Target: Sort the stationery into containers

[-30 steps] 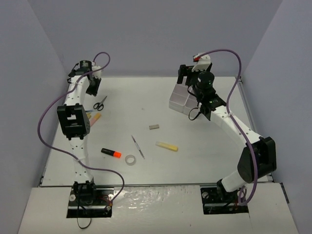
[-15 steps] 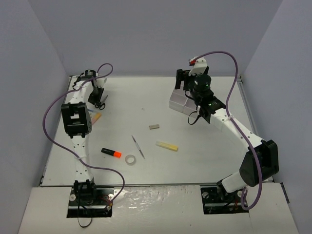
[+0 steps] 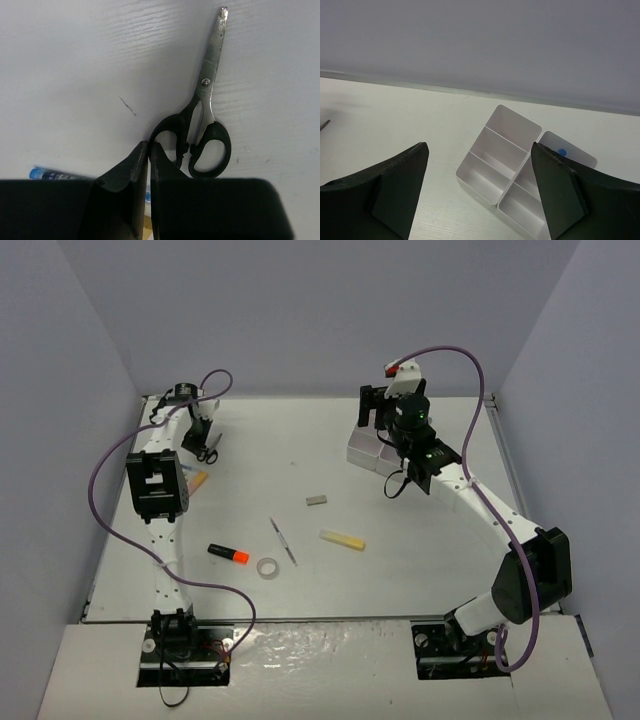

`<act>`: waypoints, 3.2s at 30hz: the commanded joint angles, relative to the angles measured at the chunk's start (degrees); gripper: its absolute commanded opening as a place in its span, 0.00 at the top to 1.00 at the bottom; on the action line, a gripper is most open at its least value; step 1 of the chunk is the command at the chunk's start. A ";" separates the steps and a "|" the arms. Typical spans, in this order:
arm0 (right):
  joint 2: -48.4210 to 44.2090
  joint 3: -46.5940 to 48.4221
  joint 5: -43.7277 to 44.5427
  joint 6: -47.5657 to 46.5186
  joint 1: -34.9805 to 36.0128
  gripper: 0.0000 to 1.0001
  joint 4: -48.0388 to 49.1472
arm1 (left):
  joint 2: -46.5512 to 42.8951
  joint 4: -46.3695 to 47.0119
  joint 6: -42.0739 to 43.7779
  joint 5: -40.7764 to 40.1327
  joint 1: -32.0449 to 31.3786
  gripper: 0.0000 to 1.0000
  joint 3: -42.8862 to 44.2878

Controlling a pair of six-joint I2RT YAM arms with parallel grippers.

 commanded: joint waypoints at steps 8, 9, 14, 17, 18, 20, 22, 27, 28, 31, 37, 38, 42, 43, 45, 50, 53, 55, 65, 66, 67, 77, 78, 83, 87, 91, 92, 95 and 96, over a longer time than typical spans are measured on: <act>-0.64 5.88 -7.09 5.06 1.05 0.20 -0.09 | -5.65 1.82 -5.89 10.54 -1.57 1.00 4.09; -0.19 6.52 -9.12 5.51 1.06 0.20 -0.49 | -6.17 1.60 -6.47 11.39 -1.75 1.00 4.73; 4.84 10.62 -25.17 14.16 1.21 0.20 2.62 | -10.78 0.04 -7.92 14.29 -2.78 1.00 6.25; 12.59 16.27 -32.48 24.32 1.82 0.22 6.94 | -15.05 0.00 -7.94 15.51 -3.89 1.00 5.38; 15.25 18.52 -34.14 26.61 2.32 0.22 7.60 | -16.19 -0.14 -7.97 15.88 -4.64 1.00 5.08; 20.52 22.68 -37.41 30.40 3.45 0.23 8.83 | -18.53 -0.38 -8.10 16.78 -5.92 1.00 4.40; 25.57 25.98 -40.54 33.26 4.78 0.23 10.74 | -21.16 -0.47 -8.37 18.01 -6.44 1.00 3.57; 33.15 30.35 -45.65 45.81 6.32 0.22 21.29 | -26.16 -0.53 -8.91 19.84 -7.26 1.00 1.31; 34.30 31.43 -46.08 46.96 6.87 0.22 22.33 | -27.01 -0.41 -8.91 19.85 -7.38 1.00 1.13; 36.63 34.82 -45.43 45.61 8.56 0.24 20.73 | -29.10 0.03 -8.50 19.69 -8.04 1.00 -0.19; 37.69 34.93 -44.71 45.32 9.58 0.30 21.38 | -30.33 0.58 -7.70 18.84 -8.58 1.00 -1.87; 37.59 34.60 -44.53 45.30 9.55 0.31 21.61 | -30.41 0.68 -7.65 18.58 -8.61 1.00 -2.18; 37.22 33.98 -44.37 44.70 9.49 0.34 22.10 | -30.59 1.06 -7.44 18.42 -8.60 1.00 -3.12; 37.34 34.09 -43.28 44.81 9.49 0.34 21.70 | -30.77 1.12 -7.55 18.70 -8.65 1.00 -3.30; 37.82 34.67 -41.28 44.89 9.53 0.35 20.36 | -31.32 1.45 -7.85 19.42 -8.72 1.00 -3.93; 40.31 39.59 -38.31 44.17 9.58 0.41 15.49 | -33.56 2.06 -8.39 21.60 -9.02 1.00 -6.42; 40.90 39.77 -37.58 44.96 9.58 0.45 17.20 | -34.56 2.72 -8.55 21.96 -9.21 1.00 -7.67; 41.39 40.43 -37.93 45.28 9.69 0.49 17.35 | -34.66 2.78 -8.67 22.08 -9.46 1.00 -7.98; 42.77 41.67 -36.78 44.98 9.58 0.51 12.87 | -34.60 4.21 -10.49 23.18 -9.64 1.00 -7.92; 42.57 41.52 -36.71 44.98 9.56 0.51 12.82 | -34.60 4.21 -10.44 23.00 -9.64 1.00 -7.92; 42.35 41.56 -36.75 44.87 9.53 0.51 12.67 | -34.60 4.21 -10.29 22.70 -9.64 1.00 -7.92; 37.06 39.51 -33.36 40.15 9.51 0.50 7.40 | -33.62 4.47 -8.99 20.19 -9.64 1.00 -8.42; 36.53 38.56 -33.02 40.34 9.58 0.50 7.28 | -33.59 4.48 -8.99 20.15 -9.64 1.00 -8.31; 34.68 34.99 -31.91 41.17 9.52 0.44 7.58 | -33.35 4.28 -8.66 19.80 -9.64 1.00 -7.92; 35.37 34.57 -32.24 41.54 9.40 0.41 9.25 | -33.26 4.04 -8.38 19.85 -9.70 1.00 -8.07; 39.40 38.85 -35.71 45.38 9.33 0.42 11.50 | -33.53 3.95 -8.29 20.06 -9.99 1.00 -8.10; 40.23 39.23 -36.38 46.50 9.22 0.42 12.53 | -33.64 3.95 -8.30 20.12 -9.99 1.00 -8.10; 42.19 39.87 -37.31 48.63 9.14 0.46 15.22 | -33.99 4.07 -8.58 20.47 -10.14 1.00 -7.98; 42.79 40.29 -37.45 49.05 9.14 0.47 15.66 | -34.09 4.16 -8.68 20.55 -10.16 1.00 -7.92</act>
